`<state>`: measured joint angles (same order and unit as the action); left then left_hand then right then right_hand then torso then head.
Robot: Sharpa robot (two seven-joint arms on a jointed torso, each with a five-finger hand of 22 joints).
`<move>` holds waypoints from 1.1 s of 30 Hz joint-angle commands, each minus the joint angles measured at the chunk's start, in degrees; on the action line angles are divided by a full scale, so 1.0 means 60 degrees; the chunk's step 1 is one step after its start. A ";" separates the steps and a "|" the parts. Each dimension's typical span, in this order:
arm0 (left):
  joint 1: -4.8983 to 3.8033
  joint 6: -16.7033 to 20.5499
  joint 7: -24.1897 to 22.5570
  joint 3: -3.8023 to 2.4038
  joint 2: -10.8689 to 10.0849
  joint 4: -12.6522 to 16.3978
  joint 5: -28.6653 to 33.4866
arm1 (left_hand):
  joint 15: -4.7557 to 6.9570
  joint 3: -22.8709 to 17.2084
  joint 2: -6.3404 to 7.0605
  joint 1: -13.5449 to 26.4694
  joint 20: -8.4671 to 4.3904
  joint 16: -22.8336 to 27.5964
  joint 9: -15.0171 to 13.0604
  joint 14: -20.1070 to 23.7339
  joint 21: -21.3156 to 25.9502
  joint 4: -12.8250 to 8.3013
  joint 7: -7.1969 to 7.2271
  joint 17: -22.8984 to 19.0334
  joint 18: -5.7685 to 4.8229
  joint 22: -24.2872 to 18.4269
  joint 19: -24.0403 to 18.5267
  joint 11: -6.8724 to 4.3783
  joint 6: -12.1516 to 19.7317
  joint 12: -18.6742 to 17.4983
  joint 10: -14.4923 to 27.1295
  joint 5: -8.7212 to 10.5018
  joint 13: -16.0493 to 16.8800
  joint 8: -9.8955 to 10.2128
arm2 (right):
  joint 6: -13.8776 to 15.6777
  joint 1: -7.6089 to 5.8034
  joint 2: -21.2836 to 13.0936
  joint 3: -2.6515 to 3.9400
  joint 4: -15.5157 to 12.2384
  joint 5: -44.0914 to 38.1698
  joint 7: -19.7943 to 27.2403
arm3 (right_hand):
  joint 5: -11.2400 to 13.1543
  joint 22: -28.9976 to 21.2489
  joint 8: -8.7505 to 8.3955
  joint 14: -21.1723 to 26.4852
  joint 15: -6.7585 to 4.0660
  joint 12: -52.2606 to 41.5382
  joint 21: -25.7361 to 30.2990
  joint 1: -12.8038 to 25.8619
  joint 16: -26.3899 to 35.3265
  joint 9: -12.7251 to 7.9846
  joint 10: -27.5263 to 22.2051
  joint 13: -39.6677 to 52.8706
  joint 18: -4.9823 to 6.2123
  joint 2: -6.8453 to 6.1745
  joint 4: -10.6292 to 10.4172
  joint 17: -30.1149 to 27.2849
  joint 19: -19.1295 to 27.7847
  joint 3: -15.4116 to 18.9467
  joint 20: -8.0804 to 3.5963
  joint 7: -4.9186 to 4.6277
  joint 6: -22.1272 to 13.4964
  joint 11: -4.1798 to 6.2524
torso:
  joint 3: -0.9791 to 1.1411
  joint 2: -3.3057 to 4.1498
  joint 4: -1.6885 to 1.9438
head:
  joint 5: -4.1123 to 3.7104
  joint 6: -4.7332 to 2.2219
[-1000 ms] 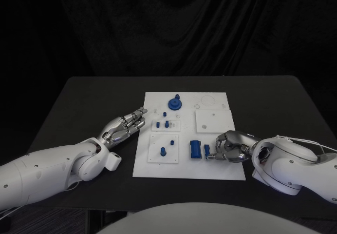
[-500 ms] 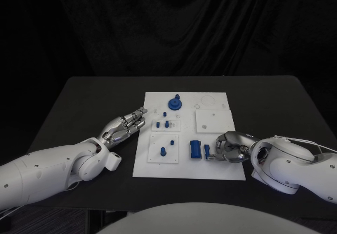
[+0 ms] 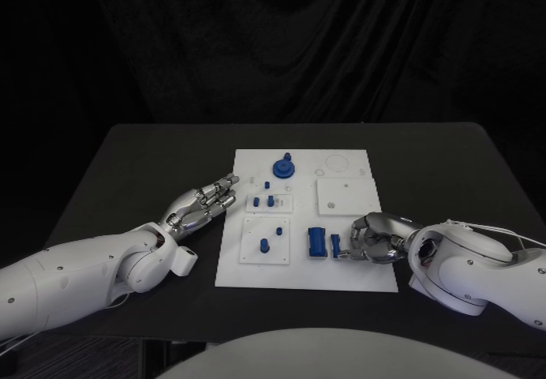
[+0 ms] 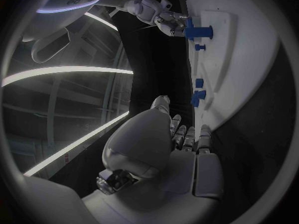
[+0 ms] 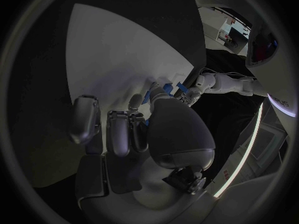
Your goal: Assemble the parts on the task board
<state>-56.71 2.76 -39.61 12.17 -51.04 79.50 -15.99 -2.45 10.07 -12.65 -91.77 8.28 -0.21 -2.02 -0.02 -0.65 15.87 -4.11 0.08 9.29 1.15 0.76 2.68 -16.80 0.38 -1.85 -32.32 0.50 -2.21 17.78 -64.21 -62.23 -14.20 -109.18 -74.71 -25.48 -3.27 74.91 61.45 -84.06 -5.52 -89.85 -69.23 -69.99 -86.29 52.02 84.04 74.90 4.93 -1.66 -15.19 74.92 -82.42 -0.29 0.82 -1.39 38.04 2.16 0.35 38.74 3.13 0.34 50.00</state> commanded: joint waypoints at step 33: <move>-0.1170 0.1008 -0.1595 -0.0004 -0.0194 0.0928 0.0442 | 0.0561 0.0402 -0.0079 0.0797 -0.0731 0.0035 0.0114 0.0004 0.0039 0.0162 0.1190 -0.0014 -0.0083 -0.0056 -0.0042 -0.0617 0.1148 0.0006 -0.0005 0.0417 -0.0012 0.0153 | 0.2523 -0.1692 0.0392 0.0005 0.1508 0.6223 0.9533 | -0.3361 -0.4389 -0.5860 0.8784 0.3283 1.0589 1.1022 0.1027 1.1069 -0.4939 -1.0226 -0.7561 -0.0193 0.0776 -0.0172 -0.9908 0.7886 -0.1204 0.2269 -0.2038 -0.1737 -0.3059 | 0.0145 -0.0392 -0.0421 | 0.0197 0.0000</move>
<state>-63.46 7.01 -39.37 12.20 -52.61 85.29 -15.49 0.66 12.25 -13.04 -87.42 3.98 -0.21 -1.38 0.00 -0.65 16.85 1.97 0.05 9.30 0.87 0.54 -0.68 -10.33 0.38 -1.97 -30.05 0.49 -1.61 37.79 -74.49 -60.03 -14.17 -100.79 -49.34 24.59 -22.58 50.68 28.50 -34.71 12.78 -28.90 -3.95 -65.17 -22.25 24.02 25.86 31.55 4.75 2.86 -16.25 16.99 -38.60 -8.48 13.58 -9.49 29.19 -14.69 0.88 37.19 1.60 0.99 50.00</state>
